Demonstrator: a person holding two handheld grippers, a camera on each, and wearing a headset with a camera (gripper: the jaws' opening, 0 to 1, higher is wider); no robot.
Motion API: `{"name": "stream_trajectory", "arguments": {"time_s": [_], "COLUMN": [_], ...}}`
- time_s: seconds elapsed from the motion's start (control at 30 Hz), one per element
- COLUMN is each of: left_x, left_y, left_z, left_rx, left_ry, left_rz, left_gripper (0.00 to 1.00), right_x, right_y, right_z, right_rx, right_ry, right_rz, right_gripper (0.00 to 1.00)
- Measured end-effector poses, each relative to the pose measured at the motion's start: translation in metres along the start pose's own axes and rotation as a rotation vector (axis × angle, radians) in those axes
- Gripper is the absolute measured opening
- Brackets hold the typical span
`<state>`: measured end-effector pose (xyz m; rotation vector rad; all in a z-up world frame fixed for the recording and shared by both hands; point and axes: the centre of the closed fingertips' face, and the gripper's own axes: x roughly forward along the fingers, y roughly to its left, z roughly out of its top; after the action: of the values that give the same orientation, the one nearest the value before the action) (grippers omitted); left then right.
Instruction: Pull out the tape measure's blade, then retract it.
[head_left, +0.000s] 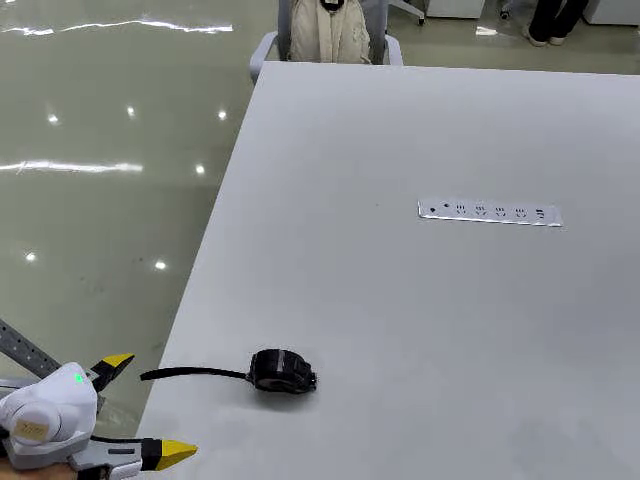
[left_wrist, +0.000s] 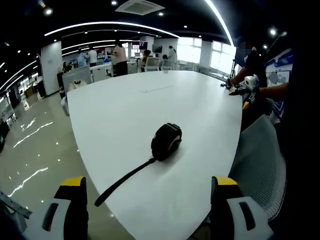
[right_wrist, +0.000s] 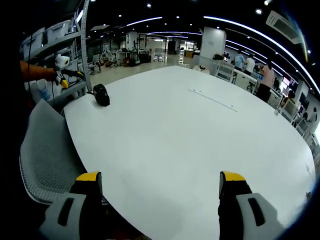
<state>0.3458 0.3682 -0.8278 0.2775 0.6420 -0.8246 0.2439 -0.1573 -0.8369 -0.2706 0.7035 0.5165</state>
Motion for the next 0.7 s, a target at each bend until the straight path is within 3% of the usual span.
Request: {"name": "stream_trajectory", "arguments": {"time_s": [0.13, 0.4, 0.7], "left_x": [0.007, 0.013, 0.023], "left_y": [-0.002, -0.001, -0.005], "left_z": [0.005, 0.023, 0.034], "left_rx": [0.019, 0.089, 0.150], "left_ry": [0.031, 0.007, 0.056], "left_rz": [-0.030, -0.058, -0.113], "left_gripper": [1.00, 1.00, 1.00], "right_x": [0.006, 0.016, 0.032], "right_y": [-0.001, 0.000, 0.008], "right_z": [0.013, 0.029, 0.040], "right_rx": [-0.026, -0.040, -0.074], "right_ry": [-0.011, -0.030, -0.050], "right_rz": [0.019, 0.038, 0.087], "right_gripper": [1.00, 1.00, 1.00]}}
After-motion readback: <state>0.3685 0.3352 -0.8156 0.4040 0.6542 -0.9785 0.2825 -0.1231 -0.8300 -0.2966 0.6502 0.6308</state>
